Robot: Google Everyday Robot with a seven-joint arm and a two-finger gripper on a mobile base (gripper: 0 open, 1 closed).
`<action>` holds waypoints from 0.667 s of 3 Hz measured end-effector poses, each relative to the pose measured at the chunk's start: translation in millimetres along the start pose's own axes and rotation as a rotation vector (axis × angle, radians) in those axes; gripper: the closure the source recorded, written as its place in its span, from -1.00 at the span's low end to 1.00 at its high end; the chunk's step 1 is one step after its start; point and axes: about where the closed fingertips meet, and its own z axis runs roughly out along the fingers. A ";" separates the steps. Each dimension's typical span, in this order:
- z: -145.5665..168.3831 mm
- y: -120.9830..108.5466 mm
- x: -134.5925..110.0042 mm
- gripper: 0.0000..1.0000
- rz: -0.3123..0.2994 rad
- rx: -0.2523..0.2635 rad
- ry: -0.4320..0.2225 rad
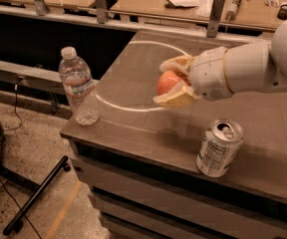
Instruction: Move apple near water bottle
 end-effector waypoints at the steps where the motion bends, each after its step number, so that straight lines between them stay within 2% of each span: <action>1: 19.5 48.1 -29.9 1.00 -0.148 -0.111 -0.089; 2: 36.8 80.0 -47.8 1.00 -0.253 -0.201 -0.138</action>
Offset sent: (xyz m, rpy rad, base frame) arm -0.0918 0.1047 -0.0251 -0.0356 -0.1317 0.4958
